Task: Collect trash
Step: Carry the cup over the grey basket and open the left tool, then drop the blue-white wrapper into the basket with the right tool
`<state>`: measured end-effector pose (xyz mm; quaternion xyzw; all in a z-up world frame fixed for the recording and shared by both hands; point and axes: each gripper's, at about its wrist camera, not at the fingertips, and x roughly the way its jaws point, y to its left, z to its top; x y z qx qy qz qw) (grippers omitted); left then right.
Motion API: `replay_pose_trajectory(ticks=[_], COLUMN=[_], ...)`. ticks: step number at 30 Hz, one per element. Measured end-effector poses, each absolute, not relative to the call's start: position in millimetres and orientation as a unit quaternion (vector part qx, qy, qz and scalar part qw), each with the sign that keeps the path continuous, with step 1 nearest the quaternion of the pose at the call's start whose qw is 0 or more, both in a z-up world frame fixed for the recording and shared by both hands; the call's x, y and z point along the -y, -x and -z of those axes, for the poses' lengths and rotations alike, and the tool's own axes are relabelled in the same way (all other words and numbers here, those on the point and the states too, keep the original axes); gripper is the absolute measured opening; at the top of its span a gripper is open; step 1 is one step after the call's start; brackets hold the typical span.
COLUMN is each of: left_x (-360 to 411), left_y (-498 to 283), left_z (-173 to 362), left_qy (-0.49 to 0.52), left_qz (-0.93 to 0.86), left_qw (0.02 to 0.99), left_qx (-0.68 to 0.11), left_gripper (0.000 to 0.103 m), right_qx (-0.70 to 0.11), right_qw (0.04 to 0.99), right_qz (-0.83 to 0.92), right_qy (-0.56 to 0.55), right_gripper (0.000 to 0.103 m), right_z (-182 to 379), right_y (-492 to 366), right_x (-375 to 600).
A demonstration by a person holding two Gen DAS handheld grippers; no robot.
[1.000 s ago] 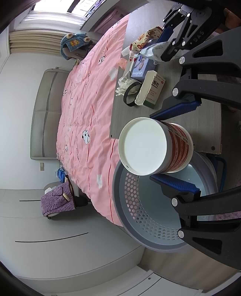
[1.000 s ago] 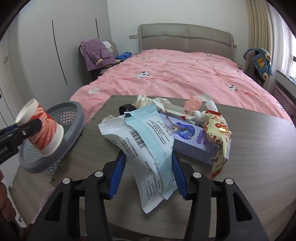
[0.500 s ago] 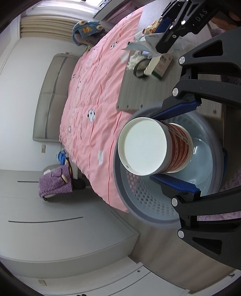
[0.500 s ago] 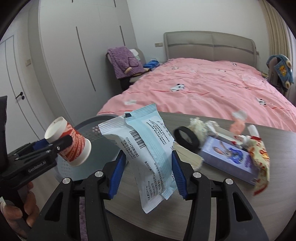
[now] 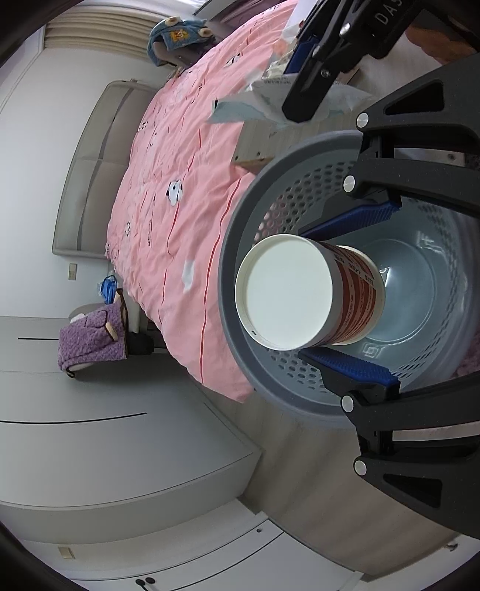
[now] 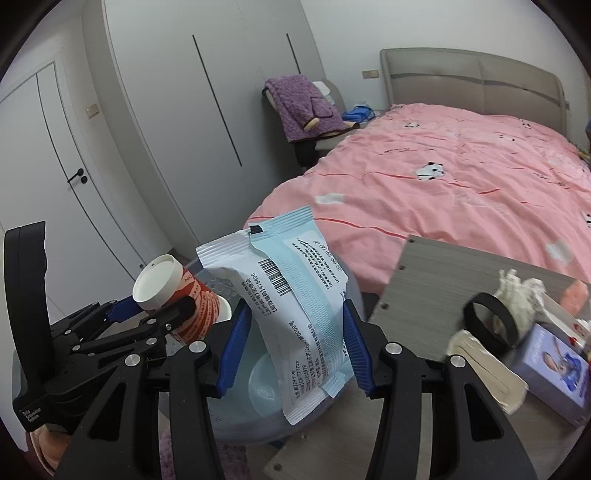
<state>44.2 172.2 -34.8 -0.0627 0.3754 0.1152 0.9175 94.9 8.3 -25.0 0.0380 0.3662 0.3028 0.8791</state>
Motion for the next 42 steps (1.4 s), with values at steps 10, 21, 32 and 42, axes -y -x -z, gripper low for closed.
replay_pose_trajectory(ticks=[10, 21, 32, 42], left_x=[-193, -203, -206, -206], left_y=[-68, -72, -62, -59], left_z=[54, 61, 56, 54], left_qy=[0.078, 0.088, 0.082, 0.082], left_qz=[-0.12, -0.123, -0.143, -0.148], left_qw=[0.906, 0.902, 0.903, 0.902], left_qx=[-0.399, -0.404, -0.397, -0.397], left_gripper=[0.057, 0.061, 0.068, 0.068], right_qx=[-0.396, -0.4, -0.392, -0.394], right_qw=[0.859, 0.859, 0.864, 0.864], right_qz=[-0.323, -0.32, -0.315, -0.312], right_qy=[-0.027, -0.024, -0.021, -0.023], right_gripper=[0.049, 0.059, 0.065, 0.065], right_z=[44, 49, 48, 51], right_y=[-115, -120, -117, -116], right_x=[-39, -45, -42, -40])
